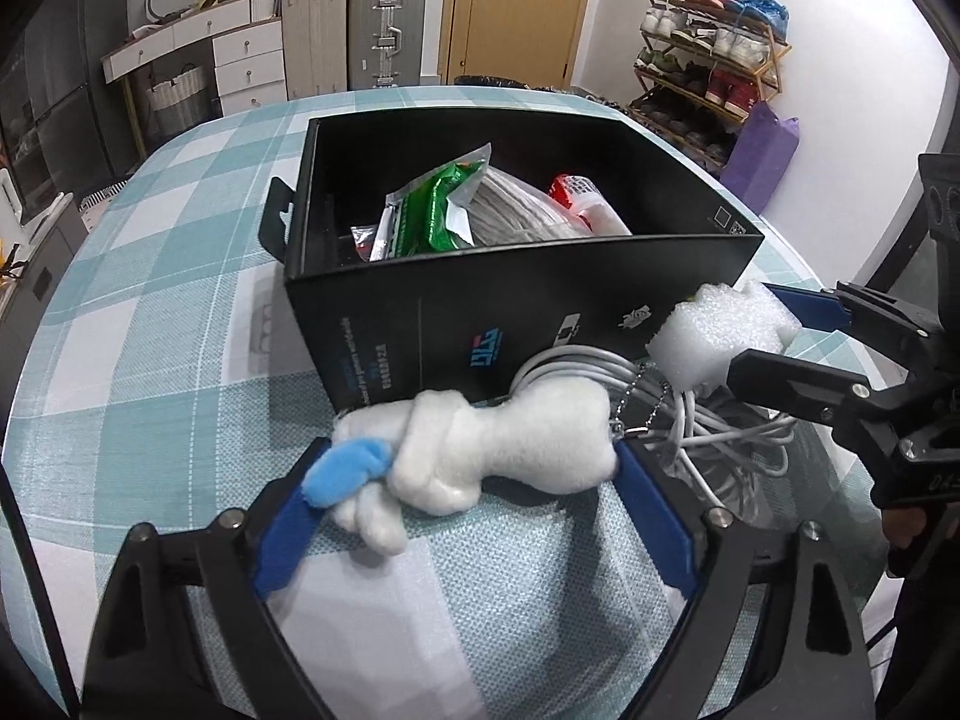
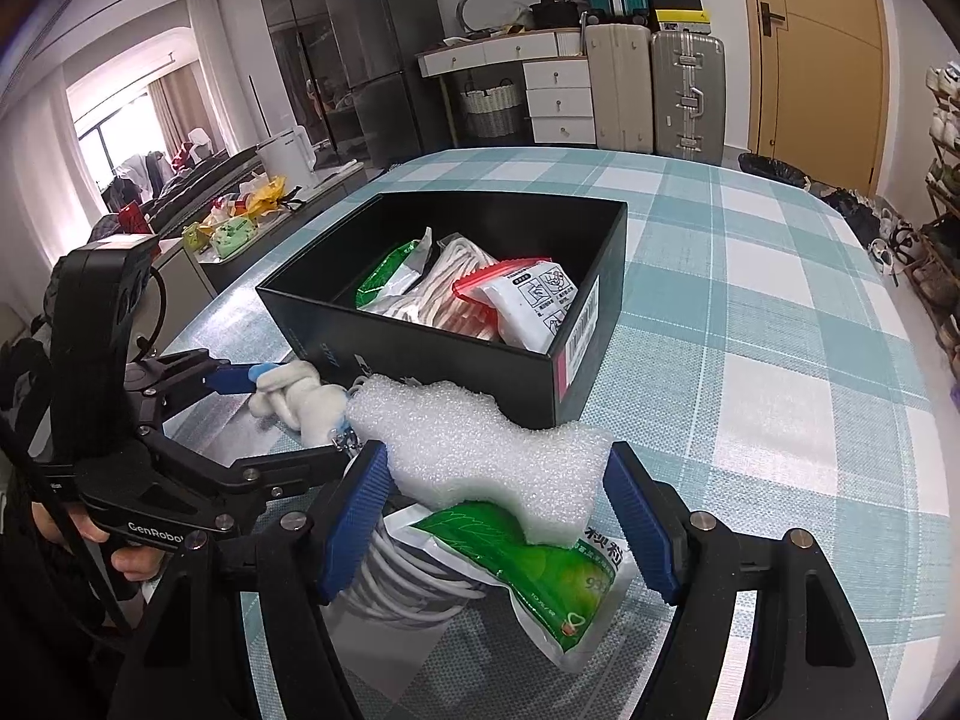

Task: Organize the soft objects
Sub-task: 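Close the left tool on the white plush bunny while the right tool closes on the white foam block, then lift the bunny and foam block and carry both over the black box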

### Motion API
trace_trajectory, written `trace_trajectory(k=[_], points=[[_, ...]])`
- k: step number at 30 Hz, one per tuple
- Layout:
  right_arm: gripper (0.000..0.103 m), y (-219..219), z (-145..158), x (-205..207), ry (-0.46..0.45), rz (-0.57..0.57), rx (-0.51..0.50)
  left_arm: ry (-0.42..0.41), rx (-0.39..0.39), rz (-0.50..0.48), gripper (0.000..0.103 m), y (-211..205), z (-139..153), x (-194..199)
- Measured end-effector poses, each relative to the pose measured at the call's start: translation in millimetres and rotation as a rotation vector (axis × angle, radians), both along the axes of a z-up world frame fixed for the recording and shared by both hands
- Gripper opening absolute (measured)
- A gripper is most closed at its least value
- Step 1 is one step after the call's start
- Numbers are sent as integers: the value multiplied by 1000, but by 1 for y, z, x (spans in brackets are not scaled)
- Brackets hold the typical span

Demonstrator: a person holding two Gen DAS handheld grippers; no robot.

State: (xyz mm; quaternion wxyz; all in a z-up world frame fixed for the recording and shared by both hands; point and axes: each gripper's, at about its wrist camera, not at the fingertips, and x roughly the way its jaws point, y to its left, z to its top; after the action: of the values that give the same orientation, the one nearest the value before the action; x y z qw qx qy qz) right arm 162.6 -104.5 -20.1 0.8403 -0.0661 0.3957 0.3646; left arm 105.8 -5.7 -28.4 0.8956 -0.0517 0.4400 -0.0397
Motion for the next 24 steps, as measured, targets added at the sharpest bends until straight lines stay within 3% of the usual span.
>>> trace_trajectory(k=[12,24], points=[[74,0,7,-4,-27,12,6,-55,-3,4,90,7,9,-19],[74,-6,35,-16,-115,-4,50,-146,-12,37,90,19,36,-29]])
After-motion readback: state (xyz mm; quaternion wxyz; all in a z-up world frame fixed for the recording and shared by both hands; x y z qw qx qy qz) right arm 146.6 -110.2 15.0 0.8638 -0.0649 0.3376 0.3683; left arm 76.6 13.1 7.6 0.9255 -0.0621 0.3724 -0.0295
